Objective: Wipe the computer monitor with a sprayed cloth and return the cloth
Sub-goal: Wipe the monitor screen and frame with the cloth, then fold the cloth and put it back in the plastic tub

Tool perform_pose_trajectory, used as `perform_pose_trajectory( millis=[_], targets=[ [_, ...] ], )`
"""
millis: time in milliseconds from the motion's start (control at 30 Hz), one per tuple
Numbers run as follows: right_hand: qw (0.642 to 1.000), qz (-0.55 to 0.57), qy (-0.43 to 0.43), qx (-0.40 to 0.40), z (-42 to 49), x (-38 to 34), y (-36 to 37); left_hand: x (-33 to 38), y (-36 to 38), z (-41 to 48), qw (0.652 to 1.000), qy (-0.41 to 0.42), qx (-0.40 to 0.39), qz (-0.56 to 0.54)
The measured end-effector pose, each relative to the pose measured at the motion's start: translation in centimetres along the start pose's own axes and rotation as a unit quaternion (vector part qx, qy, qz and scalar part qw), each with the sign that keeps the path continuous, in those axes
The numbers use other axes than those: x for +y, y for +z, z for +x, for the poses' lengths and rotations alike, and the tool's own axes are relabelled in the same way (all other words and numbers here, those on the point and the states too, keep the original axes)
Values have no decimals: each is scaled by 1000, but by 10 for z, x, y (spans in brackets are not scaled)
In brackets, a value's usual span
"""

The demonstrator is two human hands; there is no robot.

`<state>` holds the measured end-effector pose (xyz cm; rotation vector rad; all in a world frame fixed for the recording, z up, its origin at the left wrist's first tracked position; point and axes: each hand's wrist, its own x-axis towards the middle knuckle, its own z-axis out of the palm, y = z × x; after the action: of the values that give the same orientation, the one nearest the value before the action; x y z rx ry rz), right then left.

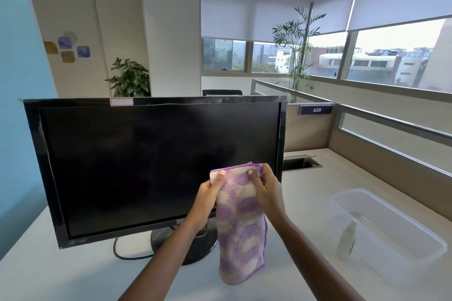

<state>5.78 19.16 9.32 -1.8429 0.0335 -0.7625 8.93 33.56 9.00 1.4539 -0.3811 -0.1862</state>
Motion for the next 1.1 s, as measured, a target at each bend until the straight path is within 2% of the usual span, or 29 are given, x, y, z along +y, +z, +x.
perform_pose_trajectory(
  millis=[133, 267, 433, 533, 633, 700, 767, 833, 933, 1100],
  targets=[
    [992, 25, 118, -23, -5, 6, -1, 5, 9, -2, 999, -2, -29, -19],
    [956, 165, 214, -114, -21, 16, -15, 2, 18, 0, 999, 9, -37, -28],
    [965, 146, 183, -121, -33, 21, -46, -2, 33, 5, 999, -1, -29, -37],
    [979, 76, 161, -99, -28, 20, -63, -1, 48, 14, 999, 14, -22, -23],
    [987, -10, 128, -93, -23, 21, -84, 4, 66, 24, 996, 61, -11, 59],
    [988, -50, 113, -95, -20, 22, -100, 9, 79, 31, 977, 123, -32, 173],
    [988, -68, 103, -96, -17, 26, -119, 12, 95, 37, 930, 184, -62, 312],
    [987, -80, 94, -101, -14, 31, -138, 16, 117, 42, 891, 204, -90, 394],
    [985, -84, 96, -115, -10, 38, -168, 23, 155, 48, 903, 183, -107, 374],
    [971, -58, 154, -173, 0, 58, -232, 33, 218, 62, 921, 196, -79, 327]
  ],
)
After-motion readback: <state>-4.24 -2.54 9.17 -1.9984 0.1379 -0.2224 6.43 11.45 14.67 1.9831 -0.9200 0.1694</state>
